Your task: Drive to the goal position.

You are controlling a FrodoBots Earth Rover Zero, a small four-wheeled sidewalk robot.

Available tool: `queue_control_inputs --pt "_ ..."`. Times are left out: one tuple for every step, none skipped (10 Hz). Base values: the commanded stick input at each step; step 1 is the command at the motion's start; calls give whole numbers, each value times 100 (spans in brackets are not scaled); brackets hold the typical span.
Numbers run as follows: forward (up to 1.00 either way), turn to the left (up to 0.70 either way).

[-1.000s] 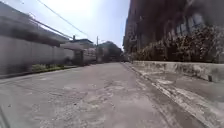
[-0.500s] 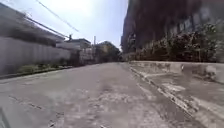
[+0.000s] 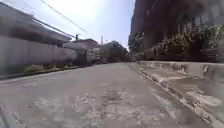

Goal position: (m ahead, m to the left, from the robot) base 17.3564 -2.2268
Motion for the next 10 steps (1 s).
queue_control_inputs --pt "100 9" --pt "100 9" --pt "100 9" --pt "100 -13" --pt "100 -31" --pt "100 -31" --pt "100 -31" --pt "100 -31" --pt "100 -31" --pt "100 -31"
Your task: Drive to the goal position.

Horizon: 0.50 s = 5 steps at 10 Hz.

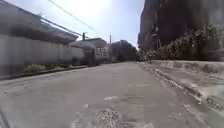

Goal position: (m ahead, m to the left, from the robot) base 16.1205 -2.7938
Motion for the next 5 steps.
queue_control_inputs --pt "100 -31" --pt "100 -31" --pt "100 6" --pt "100 9" --pt "100 9"
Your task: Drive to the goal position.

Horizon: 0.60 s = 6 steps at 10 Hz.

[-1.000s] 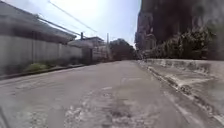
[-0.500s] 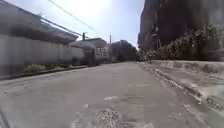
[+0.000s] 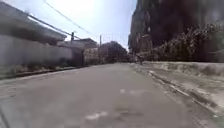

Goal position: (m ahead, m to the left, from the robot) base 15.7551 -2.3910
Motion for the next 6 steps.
queue_control_inputs --pt "100 9" --pt "100 9" --pt "100 9" --pt "100 9" --pt "100 9" --pt "100 9"
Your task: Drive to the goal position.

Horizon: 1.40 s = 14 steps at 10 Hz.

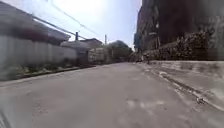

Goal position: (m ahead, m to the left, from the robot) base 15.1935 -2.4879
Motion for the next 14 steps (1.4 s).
queue_control_inputs --pt "100 9" --pt "100 -22" --pt "100 -31" --pt "100 -31" --pt "100 -31" --pt "100 -31" --pt "100 -31" --pt "100 -31" --pt "100 -31" --pt "100 -14" --pt "100 7" --pt "100 9" --pt "100 9" --pt "100 9"
